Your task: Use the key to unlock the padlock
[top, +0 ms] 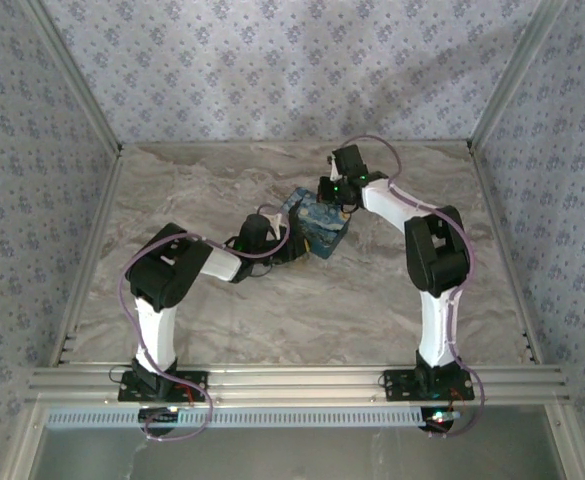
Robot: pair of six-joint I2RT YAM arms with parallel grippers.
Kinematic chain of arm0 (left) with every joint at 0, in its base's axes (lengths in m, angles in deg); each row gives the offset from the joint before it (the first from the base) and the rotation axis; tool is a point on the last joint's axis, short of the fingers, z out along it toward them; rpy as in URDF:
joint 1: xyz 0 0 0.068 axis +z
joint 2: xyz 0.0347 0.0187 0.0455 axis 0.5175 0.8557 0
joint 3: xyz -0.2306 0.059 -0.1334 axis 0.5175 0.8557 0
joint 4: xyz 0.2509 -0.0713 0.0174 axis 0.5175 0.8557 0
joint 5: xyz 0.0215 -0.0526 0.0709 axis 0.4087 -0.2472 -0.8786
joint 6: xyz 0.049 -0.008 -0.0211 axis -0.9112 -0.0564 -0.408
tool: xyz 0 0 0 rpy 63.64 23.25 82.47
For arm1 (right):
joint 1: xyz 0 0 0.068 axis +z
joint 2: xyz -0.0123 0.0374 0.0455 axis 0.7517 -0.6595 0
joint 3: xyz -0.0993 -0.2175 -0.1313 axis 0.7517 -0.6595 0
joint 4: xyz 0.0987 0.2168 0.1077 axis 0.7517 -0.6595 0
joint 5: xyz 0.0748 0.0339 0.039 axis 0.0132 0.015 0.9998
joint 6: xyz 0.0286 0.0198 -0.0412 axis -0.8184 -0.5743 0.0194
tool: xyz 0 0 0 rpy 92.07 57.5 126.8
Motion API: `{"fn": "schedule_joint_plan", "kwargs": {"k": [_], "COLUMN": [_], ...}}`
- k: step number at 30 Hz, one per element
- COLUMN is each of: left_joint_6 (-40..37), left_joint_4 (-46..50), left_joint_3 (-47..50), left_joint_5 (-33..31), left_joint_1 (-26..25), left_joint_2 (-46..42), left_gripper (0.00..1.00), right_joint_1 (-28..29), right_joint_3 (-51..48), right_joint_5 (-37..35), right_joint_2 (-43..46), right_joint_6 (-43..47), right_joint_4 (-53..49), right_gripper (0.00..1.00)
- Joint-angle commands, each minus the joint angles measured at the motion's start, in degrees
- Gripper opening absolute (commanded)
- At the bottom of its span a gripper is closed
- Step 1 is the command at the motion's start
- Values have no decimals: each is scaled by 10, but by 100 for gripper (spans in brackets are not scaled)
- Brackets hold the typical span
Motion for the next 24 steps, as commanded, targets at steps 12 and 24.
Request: {"fn": "schedule_joint_plan", "kwargs": {"k": [12, 24], "left_joint_6": [68, 90], "left_joint_4": [89, 84], "left_joint_3": [0, -5], "left_joint_5": [-2, -30], "left_joint_1": [-10, -14], "left_joint_2": [18, 7], "left_gripper": [19, 19], "right_joint_1": [-34, -65], "right_joint_3": [85, 29], "right_joint_5": [-6, -84], "right_joint_2": [-29, 72], "right_joint_6": [0, -9], "right_joint_4": [-130, -146], "right_gripper": [0, 0]}}
